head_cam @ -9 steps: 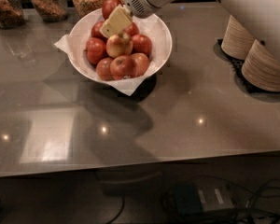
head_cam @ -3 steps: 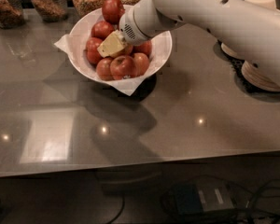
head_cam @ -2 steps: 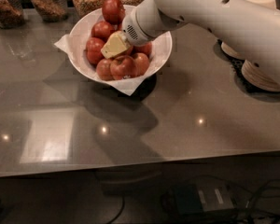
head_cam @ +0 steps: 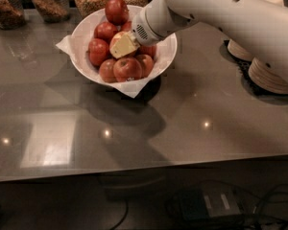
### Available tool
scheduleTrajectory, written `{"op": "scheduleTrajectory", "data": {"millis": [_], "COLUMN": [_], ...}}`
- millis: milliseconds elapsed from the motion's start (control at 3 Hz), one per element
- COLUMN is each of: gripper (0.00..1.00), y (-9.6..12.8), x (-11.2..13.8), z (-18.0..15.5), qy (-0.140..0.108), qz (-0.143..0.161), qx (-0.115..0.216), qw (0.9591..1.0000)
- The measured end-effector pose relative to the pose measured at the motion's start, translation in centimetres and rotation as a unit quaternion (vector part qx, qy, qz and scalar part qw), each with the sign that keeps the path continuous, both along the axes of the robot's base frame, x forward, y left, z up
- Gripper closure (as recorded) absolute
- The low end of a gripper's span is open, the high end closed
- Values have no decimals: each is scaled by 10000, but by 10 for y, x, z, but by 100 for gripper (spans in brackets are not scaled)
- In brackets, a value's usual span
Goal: Pick apple from white bowl
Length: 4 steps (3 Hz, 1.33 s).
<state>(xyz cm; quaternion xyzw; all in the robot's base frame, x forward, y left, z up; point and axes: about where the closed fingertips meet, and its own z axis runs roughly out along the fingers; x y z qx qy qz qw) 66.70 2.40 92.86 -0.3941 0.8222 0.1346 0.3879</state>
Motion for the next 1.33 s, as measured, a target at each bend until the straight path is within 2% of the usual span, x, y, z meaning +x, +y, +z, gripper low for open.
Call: {"op": "scheduleTrajectory", "data": {"millis": [333,667,1000,1333], "gripper": [79,100,100,100], "y": [-3,-1,1,1], "x": [3,8,12,10], "z": [5,18,43,53], "qy": [-115,-340,-666,-771], "qz": [5,77,188,242], "qx": [-26,-46,-74,-86], "qw": [9999,9994,9976,9967]}}
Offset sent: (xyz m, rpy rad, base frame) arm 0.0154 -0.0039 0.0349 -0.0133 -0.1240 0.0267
